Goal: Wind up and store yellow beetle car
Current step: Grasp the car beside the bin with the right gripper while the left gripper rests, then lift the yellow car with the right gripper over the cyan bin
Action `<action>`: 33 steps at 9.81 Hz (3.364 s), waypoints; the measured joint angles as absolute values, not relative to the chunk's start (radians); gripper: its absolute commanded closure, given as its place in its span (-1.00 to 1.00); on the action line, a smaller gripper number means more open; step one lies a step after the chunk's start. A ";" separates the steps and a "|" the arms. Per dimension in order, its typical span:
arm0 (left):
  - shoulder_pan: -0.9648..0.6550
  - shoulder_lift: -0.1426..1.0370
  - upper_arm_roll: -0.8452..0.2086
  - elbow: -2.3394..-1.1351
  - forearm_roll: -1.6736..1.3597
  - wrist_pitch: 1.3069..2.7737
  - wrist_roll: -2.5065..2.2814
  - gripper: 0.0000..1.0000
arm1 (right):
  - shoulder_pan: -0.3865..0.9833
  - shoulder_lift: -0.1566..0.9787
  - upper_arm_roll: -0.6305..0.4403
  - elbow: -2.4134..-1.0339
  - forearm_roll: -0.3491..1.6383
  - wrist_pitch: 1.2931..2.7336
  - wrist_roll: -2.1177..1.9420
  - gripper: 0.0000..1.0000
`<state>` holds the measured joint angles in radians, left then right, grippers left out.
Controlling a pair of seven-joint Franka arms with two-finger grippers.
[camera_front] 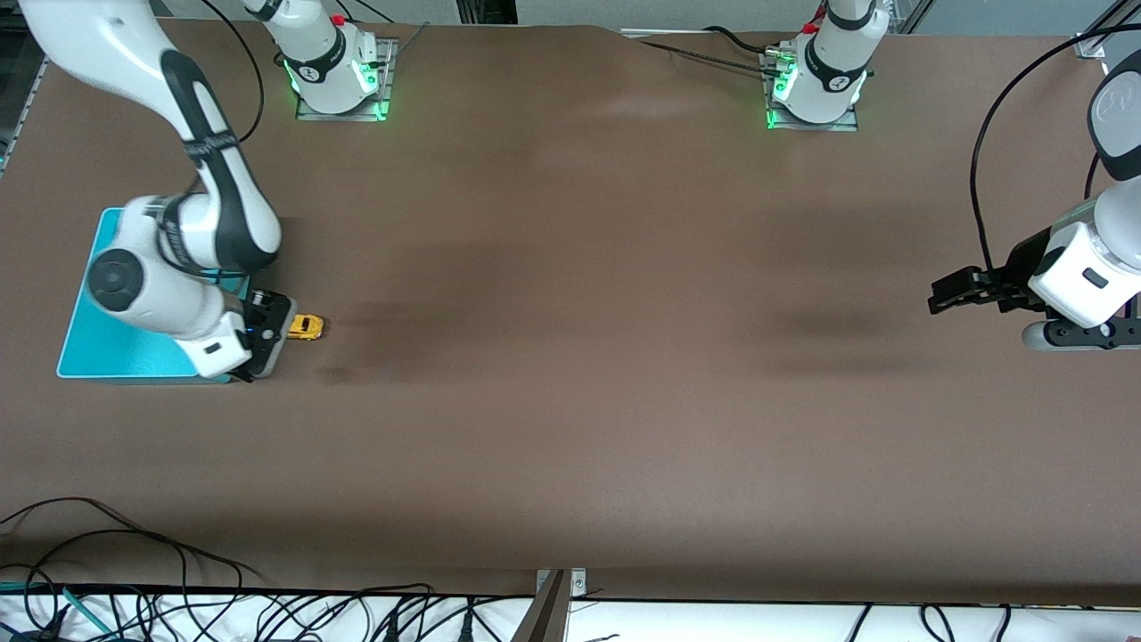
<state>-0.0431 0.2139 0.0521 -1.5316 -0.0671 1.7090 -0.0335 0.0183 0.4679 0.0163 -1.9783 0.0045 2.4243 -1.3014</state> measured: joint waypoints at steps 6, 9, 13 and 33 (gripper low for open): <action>-0.037 0.214 0.053 -1.532 -0.067 1.708 -0.008 -1.00 | 0.017 0.441 0.017 -2.139 0.005 2.581 -1.381 -1.00; -0.036 0.214 0.053 -1.531 -0.067 1.708 -0.007 -1.00 | -0.026 0.411 0.016 -2.175 0.005 2.581 -1.508 -1.00; -0.036 0.214 0.048 -1.530 -0.067 1.708 -0.004 -1.00 | -0.091 0.409 0.016 -2.193 0.005 2.581 -1.640 -0.63; -0.037 0.214 0.049 -1.527 -0.067 1.697 -0.003 -1.00 | -0.343 0.178 0.072 -2.071 0.012 2.109 -2.071 1.00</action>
